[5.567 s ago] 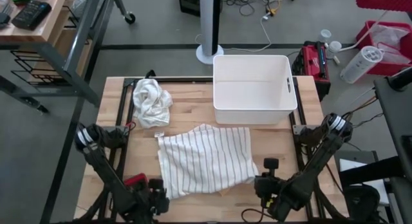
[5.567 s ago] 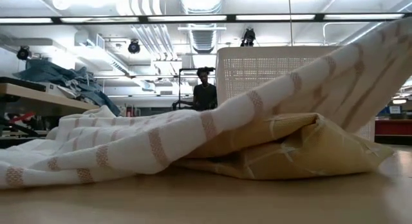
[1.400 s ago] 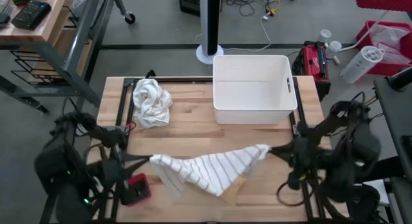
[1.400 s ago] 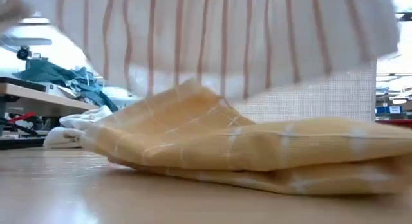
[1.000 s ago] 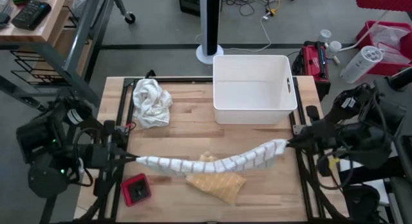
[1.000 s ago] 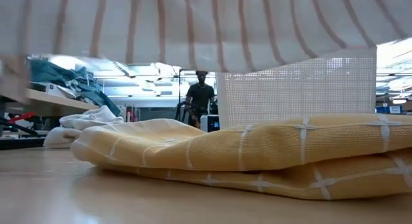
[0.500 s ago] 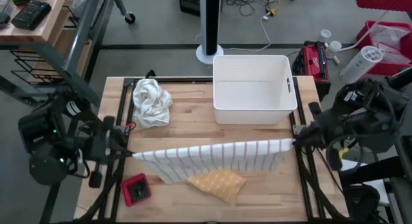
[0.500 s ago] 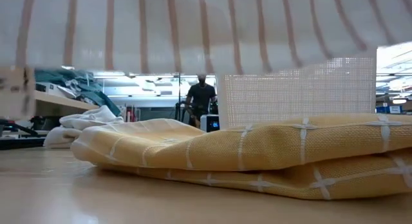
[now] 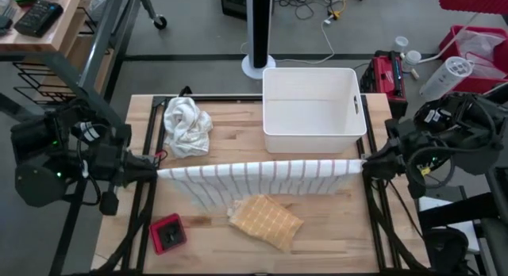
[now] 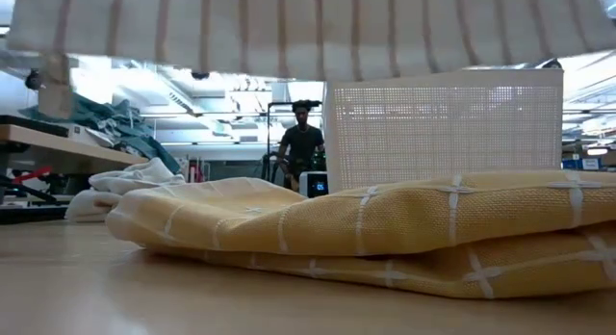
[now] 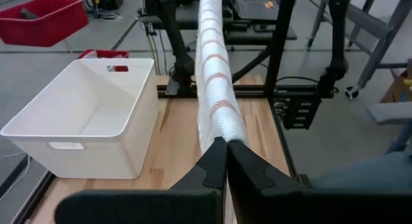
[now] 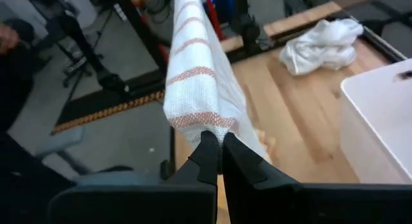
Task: Fold towel
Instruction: Fold the white kitchen towel
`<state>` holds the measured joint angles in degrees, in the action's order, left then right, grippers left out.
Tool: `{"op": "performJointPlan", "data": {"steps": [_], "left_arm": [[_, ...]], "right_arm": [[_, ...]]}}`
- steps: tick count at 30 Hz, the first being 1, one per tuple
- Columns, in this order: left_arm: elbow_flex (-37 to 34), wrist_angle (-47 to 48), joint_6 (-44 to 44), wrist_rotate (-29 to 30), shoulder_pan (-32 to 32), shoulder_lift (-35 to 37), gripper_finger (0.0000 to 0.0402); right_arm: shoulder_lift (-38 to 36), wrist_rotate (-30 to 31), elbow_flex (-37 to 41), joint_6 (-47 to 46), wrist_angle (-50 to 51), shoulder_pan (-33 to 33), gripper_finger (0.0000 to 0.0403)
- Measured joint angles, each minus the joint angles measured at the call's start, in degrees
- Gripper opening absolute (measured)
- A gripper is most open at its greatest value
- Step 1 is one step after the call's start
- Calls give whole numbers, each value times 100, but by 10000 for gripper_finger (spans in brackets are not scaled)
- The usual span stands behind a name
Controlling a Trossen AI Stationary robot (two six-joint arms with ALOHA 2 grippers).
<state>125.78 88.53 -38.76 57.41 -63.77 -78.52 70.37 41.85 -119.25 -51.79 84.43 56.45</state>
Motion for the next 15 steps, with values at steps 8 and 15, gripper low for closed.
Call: {"op": "performJointPlan", "data": {"steps": [8,15], "left_arm": [[-25,148,-118,44,-4,4,0],[-496,148,-213,-367,-17,57,0]], "right_arm": [[55,289,-19,453,-36,5,0],[193,136,352,-264,548,47,0]]}}
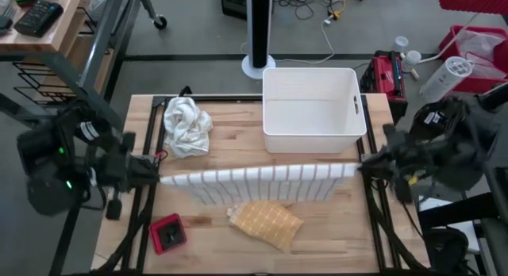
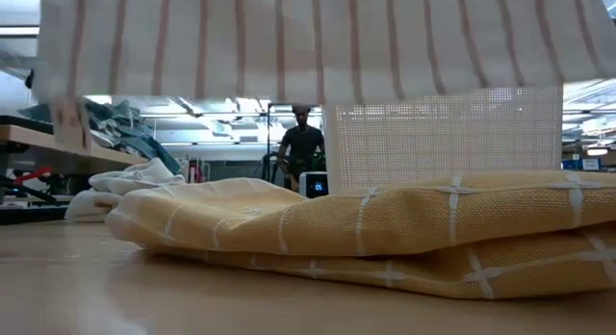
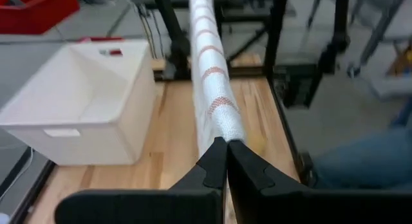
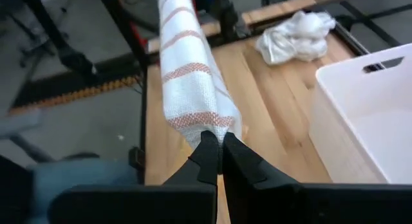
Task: Fold towel
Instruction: Fold the white kitchen towel
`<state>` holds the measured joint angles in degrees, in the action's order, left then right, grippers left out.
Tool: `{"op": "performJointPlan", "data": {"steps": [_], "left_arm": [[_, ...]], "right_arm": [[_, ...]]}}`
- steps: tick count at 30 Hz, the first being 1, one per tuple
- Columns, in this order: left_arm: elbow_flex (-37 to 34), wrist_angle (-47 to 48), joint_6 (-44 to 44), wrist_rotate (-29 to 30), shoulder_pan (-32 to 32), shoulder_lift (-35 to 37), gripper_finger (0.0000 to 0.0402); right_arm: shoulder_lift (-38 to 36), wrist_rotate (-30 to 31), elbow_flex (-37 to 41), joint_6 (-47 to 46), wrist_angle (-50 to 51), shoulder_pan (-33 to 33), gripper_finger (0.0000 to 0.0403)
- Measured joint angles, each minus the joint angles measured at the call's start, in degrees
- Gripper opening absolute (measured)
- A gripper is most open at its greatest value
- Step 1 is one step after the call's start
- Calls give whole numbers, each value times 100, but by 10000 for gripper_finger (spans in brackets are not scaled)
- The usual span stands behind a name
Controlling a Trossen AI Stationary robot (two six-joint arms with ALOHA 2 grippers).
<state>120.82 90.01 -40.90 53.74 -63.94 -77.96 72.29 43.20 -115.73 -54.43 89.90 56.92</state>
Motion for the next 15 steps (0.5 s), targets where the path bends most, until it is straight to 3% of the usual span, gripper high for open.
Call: {"op": "performJointPlan", "data": {"steps": [5,9,15], "left_arm": [[-727,1,-320,-394,-105,36,0],[-1008,-4,-492,-340,-167,220,0],[-1127,5,-73,73,-169,768,0]], "right_arm": [[-26,-182,606,-297,-10,175,0],[-235,2,814,-579,7,171,0],[-680,594,855,-449,31,171,0]]}}
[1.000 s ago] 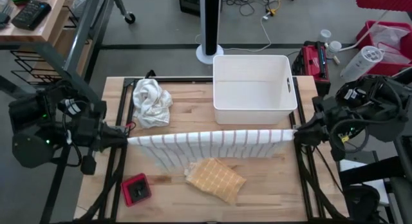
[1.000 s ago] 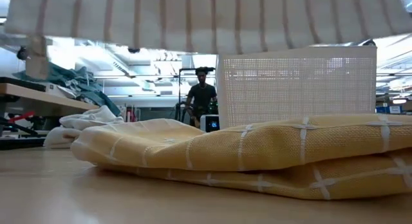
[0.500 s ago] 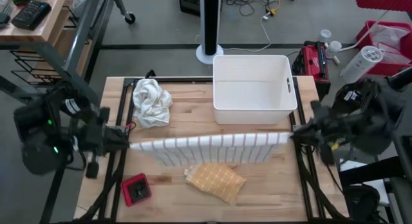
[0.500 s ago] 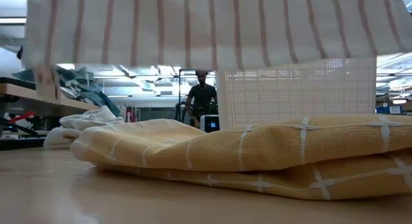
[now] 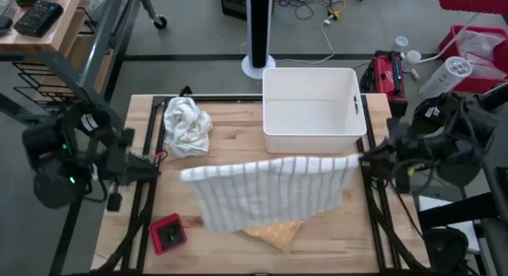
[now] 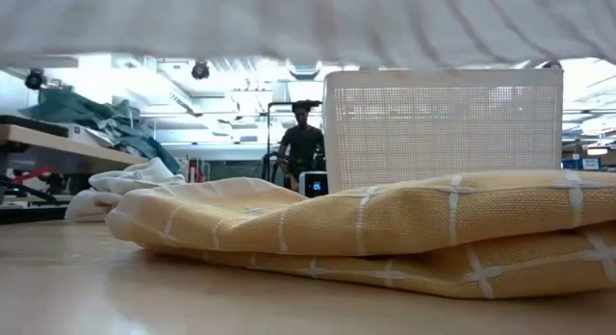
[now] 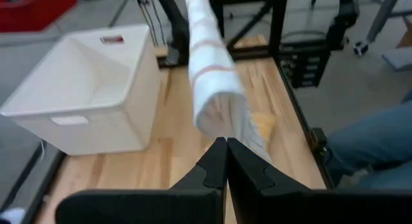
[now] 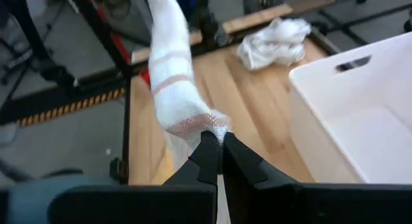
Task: Fold towel
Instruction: Fold the white kitchen towel
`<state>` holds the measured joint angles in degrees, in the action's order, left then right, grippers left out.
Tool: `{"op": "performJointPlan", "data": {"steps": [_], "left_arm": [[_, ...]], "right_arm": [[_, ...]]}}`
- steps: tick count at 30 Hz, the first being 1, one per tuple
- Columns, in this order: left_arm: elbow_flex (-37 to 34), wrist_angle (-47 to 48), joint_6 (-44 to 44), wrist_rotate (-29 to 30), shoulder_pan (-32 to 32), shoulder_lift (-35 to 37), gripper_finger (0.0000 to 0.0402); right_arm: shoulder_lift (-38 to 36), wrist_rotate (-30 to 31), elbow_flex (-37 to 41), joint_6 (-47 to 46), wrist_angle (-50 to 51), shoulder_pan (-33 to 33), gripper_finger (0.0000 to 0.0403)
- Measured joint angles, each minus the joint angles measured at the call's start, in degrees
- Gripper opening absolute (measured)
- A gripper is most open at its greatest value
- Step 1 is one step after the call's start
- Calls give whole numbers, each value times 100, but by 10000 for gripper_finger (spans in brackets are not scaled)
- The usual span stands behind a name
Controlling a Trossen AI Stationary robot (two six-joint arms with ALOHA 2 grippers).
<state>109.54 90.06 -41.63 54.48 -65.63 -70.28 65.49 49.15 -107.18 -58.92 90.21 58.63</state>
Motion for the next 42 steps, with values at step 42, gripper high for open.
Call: {"op": "performJointPlan", "data": {"steps": [42], "left_arm": [[-3420,-7013,5160,-885,2185,-1016,0]], "right_arm": [[1860,-3,-575,2913,-2769,97,0]]}}
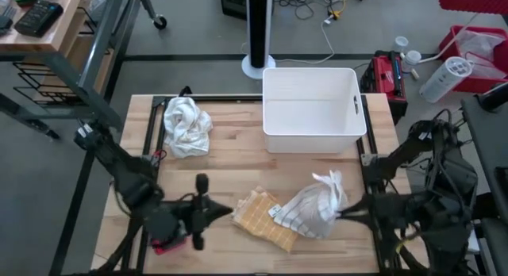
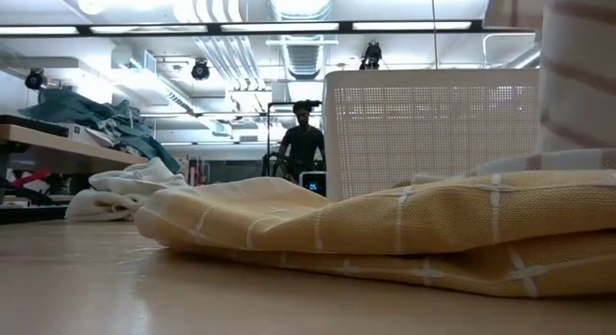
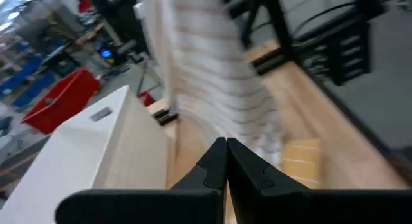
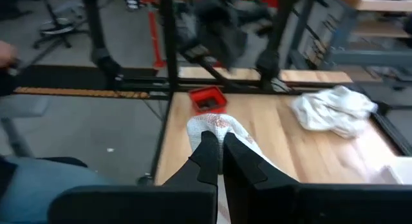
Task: Fold towel
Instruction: Fold the white kitchen towel
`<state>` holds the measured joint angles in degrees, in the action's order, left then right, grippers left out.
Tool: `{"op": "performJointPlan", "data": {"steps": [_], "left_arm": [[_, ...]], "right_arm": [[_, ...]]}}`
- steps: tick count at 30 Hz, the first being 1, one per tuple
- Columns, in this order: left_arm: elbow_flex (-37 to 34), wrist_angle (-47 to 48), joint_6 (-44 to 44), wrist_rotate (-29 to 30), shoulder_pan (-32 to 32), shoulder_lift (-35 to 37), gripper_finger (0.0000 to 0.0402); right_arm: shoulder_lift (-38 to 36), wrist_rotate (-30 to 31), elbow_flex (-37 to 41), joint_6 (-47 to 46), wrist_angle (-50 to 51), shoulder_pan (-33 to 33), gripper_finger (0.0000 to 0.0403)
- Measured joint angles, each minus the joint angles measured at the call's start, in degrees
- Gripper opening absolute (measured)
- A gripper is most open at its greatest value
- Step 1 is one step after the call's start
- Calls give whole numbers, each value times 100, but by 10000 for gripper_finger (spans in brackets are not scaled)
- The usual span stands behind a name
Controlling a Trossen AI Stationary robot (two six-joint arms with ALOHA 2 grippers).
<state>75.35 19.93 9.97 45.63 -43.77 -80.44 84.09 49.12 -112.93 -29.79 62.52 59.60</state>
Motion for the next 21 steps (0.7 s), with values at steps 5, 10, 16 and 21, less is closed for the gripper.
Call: {"op": "performJointPlan", "data": {"steps": [5,10,16,21], "left_arm": [[-637,-1487,700,-861,661,-83,0],[-1234,-3322,1166,-2313,1425,-56,4],[-1533,-5095,1147,-4163,2136,-661,29],[-901,-5655,1141,-4913,2329,-1667,55]], "right_arm": [[205,-27,-2,366,-515,283,0],[488,-6,-2,734,-1040,587,0],[863,30,-2,1555,-2039,810,0],[1000,192,-1,1590,-2145,775,0]]}}
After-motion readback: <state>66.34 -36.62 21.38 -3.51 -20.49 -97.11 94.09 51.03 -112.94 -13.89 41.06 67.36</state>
